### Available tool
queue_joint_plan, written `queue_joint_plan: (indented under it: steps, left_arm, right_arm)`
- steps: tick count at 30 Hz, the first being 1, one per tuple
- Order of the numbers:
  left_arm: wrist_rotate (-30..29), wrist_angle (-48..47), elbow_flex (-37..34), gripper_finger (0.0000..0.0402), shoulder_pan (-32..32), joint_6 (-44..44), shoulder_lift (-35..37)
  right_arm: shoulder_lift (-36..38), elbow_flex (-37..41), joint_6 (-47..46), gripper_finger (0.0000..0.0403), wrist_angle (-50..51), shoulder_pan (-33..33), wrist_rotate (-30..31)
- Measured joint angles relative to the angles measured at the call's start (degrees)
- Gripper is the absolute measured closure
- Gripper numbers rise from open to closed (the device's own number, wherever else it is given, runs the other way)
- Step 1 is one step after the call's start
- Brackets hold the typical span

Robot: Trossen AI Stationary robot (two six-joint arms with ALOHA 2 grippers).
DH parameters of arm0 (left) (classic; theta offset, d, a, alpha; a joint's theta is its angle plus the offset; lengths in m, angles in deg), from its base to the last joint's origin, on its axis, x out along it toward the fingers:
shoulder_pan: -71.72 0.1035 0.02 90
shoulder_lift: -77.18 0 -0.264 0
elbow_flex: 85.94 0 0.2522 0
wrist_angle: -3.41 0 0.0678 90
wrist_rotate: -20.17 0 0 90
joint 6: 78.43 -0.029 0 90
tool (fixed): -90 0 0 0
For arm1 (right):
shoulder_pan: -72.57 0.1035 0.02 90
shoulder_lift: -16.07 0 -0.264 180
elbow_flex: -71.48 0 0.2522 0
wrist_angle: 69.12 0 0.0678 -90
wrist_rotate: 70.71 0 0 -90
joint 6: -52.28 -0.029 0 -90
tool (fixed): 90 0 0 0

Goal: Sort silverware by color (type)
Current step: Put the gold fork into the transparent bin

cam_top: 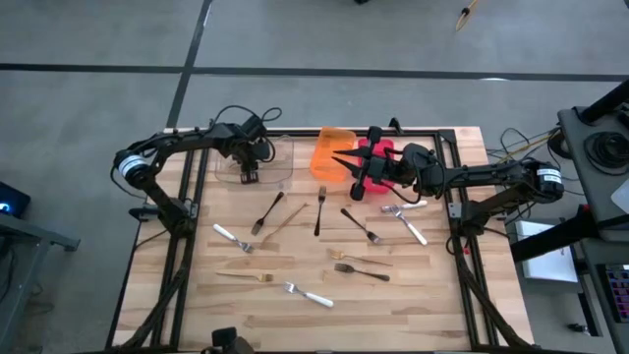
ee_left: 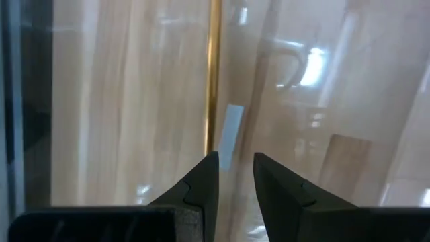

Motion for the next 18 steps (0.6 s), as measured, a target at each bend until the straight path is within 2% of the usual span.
queue_joint_plan:
  steps: [18]
  left_arm:
    - [-0.66, 0.09, 1.36, 0.0326, 0.03, 2.86, -0.26]
  right_arm:
    - [-0.04, 0.00, -0.89, 0.0351, 1.22, 0.00, 0.07]
